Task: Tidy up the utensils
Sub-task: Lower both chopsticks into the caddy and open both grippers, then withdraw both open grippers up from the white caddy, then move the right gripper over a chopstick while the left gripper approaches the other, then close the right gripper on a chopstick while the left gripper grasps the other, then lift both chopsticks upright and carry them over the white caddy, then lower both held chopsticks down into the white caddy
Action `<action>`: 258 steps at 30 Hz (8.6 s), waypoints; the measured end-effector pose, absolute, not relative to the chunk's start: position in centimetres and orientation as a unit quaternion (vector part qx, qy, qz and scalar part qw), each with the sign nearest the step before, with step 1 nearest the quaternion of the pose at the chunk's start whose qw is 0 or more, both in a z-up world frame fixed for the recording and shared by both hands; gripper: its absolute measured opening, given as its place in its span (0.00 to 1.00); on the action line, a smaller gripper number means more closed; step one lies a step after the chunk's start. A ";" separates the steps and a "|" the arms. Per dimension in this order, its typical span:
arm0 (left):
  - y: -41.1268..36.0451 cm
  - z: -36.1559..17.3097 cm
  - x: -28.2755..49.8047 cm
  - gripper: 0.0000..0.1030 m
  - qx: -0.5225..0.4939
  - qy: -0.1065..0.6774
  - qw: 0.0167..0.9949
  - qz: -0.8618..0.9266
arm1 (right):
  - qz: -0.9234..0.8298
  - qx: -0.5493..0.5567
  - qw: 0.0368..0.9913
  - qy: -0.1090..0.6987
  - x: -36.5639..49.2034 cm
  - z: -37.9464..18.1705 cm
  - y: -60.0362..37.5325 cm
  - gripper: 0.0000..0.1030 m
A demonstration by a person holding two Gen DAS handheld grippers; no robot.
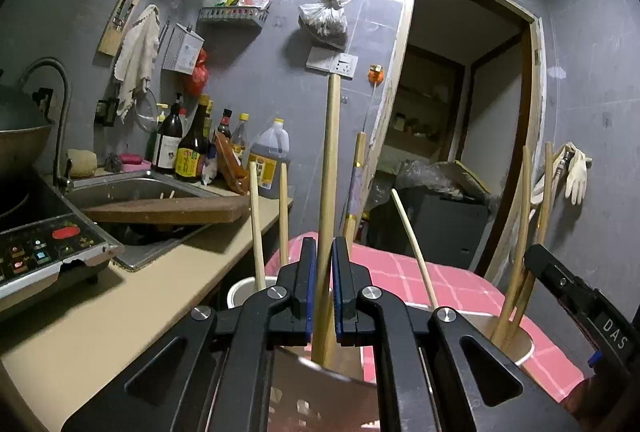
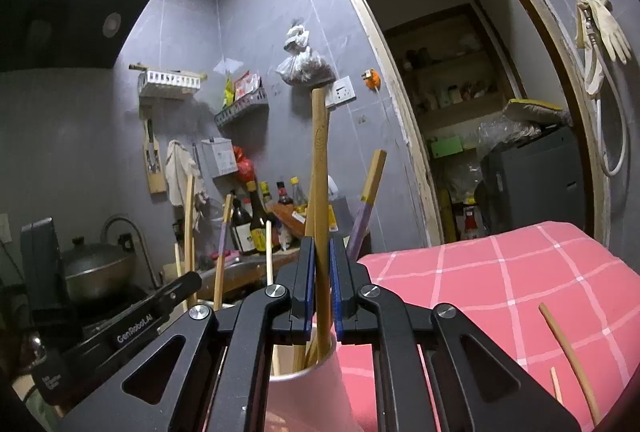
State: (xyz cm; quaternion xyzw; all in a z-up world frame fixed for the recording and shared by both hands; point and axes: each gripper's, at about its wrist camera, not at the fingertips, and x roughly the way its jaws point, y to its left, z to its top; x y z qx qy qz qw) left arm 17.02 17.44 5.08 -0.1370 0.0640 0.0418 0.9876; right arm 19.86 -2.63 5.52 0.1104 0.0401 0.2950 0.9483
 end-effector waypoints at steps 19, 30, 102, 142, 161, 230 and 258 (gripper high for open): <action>16.7 5.7 14.7 0.36 -0.147 0.056 0.987 0.037 | 0.279 0.110 0.954 0.022 18.0 5.7 -4.6 0.49; 14.1 7.4 12.6 0.69 -0.135 0.054 0.989 0.026 | 0.257 0.120 0.959 0.010 15.7 6.9 -8.3 0.81; -6.1 -2.3 25.9 0.03 -0.070 0.460 0.872 -0.151 | 0.293 0.025 0.847 0.443 27.8 -1.9 -19.4 0.23; -3.6 2.1 19.9 0.02 -0.070 0.344 0.925 -0.144 | 0.277 0.223 0.854 0.380 21.5 -0.6 -19.9 0.05; -1.1 -1.9 21.8 0.03 -0.105 0.461 0.877 -0.084 | 0.252 0.022 0.840 0.480 22.9 -2.2 -16.0 0.24; 18.5 12.6 14.0 0.03 -0.215 -0.025 0.975 -0.047 | 0.306 0.228 0.922 -0.061 19.9 11.3 -5.2 0.05; 21.3 7.4 18.7 0.03 -0.250 0.020 0.968 -0.004 | 0.298 0.207 0.932 -0.015 23.2 7.1 -3.4 0.05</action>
